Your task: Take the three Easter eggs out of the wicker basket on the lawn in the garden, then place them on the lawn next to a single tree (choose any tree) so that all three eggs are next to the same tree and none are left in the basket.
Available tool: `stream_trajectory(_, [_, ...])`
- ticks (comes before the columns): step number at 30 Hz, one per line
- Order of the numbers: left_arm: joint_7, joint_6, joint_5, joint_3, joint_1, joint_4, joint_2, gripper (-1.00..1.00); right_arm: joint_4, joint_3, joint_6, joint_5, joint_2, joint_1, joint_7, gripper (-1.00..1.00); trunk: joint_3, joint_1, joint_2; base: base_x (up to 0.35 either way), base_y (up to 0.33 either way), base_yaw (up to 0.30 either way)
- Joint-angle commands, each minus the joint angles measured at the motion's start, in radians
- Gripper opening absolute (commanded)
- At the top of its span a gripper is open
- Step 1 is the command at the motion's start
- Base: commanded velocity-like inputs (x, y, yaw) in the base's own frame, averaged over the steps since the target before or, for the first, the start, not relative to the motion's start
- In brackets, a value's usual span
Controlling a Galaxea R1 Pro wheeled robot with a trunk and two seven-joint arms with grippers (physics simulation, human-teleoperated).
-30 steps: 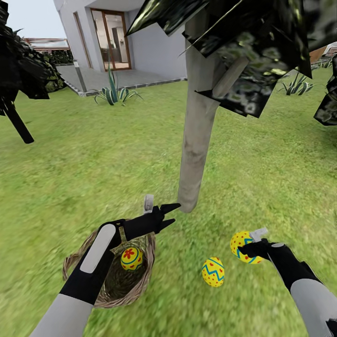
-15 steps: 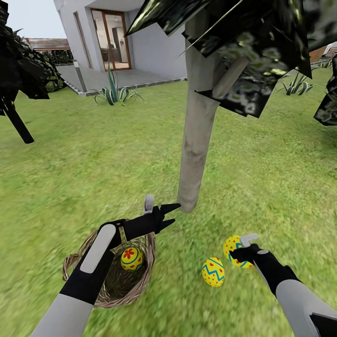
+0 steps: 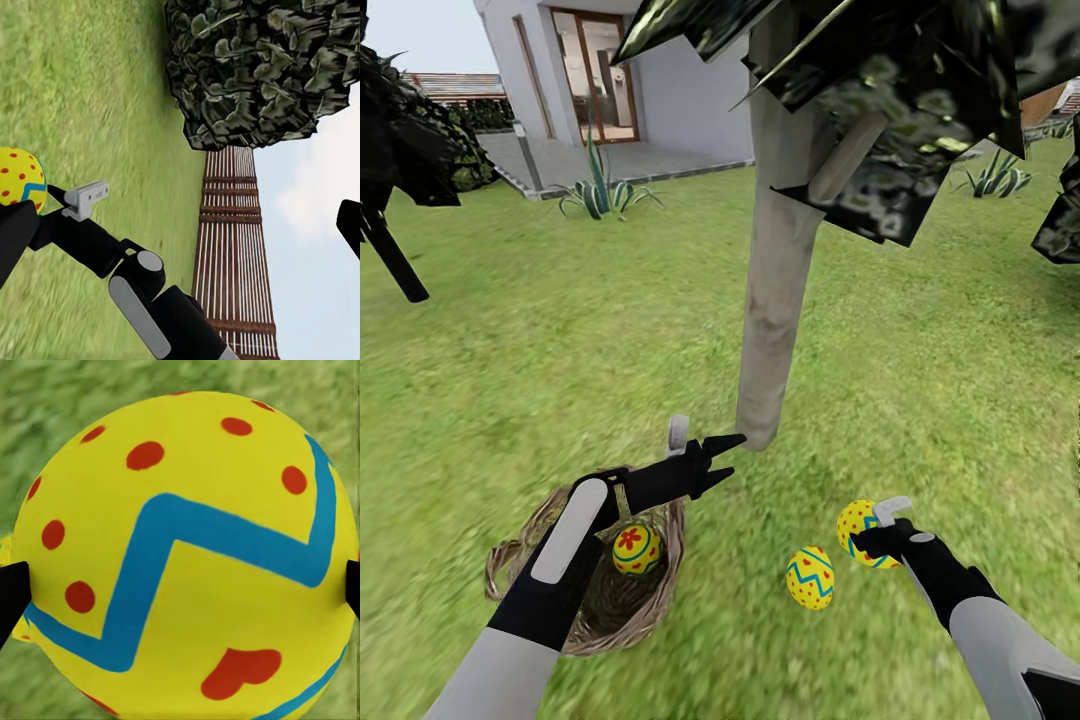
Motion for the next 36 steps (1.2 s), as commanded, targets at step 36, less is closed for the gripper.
stream_trajectory(36, [-0.001, 0.004, 0.002, -0.01, 0.0, -0.034, 0.0, 1.0, 0.004, -0.009, -0.018, 0.012, 0.053, 0.002, 0.007, -1.0, -0.056, 0.0, 0.0, 0.013, -0.101, 0.002])
